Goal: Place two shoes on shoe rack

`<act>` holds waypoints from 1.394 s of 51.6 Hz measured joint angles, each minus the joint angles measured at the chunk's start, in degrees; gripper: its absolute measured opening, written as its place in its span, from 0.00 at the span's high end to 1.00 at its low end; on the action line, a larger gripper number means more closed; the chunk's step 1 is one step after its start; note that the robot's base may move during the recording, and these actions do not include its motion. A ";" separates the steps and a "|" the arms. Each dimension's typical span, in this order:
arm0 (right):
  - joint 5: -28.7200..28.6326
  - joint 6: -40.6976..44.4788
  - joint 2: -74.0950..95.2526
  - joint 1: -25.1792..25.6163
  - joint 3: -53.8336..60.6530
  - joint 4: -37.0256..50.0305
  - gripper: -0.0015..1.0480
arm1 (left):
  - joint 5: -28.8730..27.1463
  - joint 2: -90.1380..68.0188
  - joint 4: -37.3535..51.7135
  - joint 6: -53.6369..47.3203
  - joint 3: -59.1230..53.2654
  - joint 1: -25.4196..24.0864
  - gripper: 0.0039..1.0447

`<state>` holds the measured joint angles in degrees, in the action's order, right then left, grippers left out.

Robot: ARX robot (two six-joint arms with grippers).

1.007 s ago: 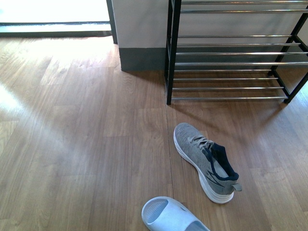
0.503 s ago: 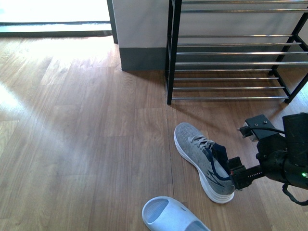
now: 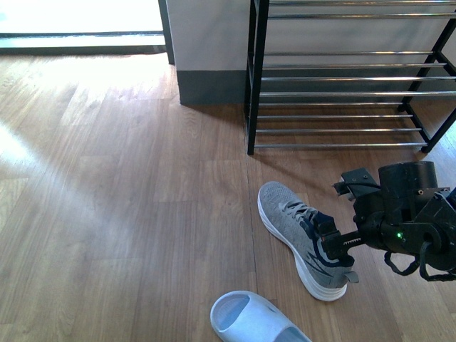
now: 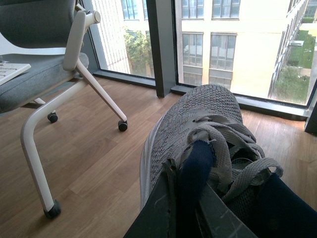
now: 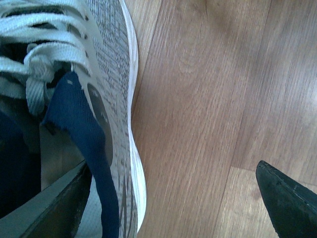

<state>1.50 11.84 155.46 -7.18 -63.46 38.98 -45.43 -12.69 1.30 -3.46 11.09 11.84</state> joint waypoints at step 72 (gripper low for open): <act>5.09 3.80 -105.33 -2.25 46.07 -24.63 0.99 | 0.00 0.00 0.00 0.00 0.00 0.00 0.99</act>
<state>6.59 15.64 50.13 -9.43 -17.39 14.35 -45.43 -12.69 1.30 -3.46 11.09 11.84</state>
